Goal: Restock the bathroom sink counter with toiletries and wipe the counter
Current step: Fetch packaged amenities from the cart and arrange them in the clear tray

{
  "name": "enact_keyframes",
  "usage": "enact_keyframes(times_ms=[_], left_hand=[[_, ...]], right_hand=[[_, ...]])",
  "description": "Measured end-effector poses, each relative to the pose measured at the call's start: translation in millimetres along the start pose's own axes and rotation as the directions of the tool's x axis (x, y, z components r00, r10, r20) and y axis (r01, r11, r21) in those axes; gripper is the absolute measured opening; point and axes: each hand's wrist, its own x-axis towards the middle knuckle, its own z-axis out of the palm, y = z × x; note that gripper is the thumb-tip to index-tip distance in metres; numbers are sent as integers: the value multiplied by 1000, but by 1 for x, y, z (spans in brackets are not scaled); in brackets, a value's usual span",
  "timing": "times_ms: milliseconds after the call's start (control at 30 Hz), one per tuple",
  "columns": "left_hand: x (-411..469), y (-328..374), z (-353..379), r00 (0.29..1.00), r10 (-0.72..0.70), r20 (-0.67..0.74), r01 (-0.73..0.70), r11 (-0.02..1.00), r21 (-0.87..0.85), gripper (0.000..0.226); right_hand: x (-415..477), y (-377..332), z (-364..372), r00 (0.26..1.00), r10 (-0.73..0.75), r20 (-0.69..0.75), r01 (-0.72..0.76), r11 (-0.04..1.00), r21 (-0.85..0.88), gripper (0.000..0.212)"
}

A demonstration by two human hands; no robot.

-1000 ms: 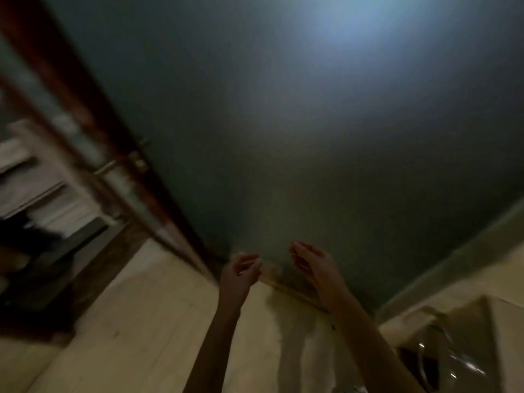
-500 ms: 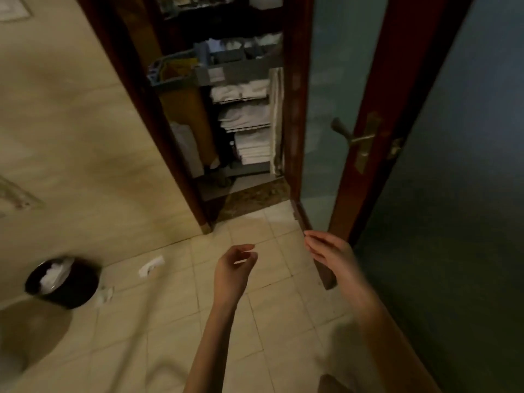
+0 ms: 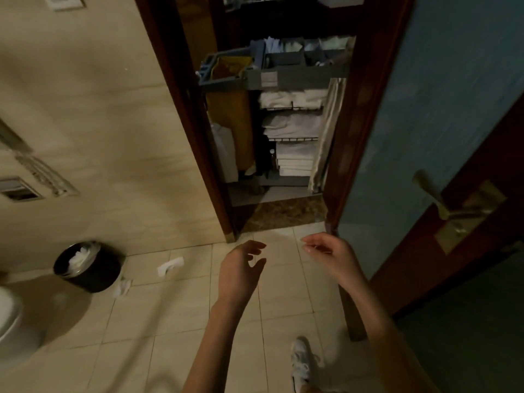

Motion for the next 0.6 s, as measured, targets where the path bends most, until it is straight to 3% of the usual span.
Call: enact_keyframes(times_ms=[200, 367, 600], left_hand=[[105, 24, 14, 997, 66, -37, -66, 998, 14, 27], [159, 35, 29, 994, 106, 35, -106, 994, -2, 30], [249, 11, 25, 994, 107, 32, -108, 994, 32, 27]], right_hand=[[106, -11, -32, 999, -38, 28, 40, 995, -89, 17], [164, -18, -46, 999, -41, 25, 42, 999, -31, 18], [253, -15, -32, 999, -9, 34, 9, 1000, -29, 21]])
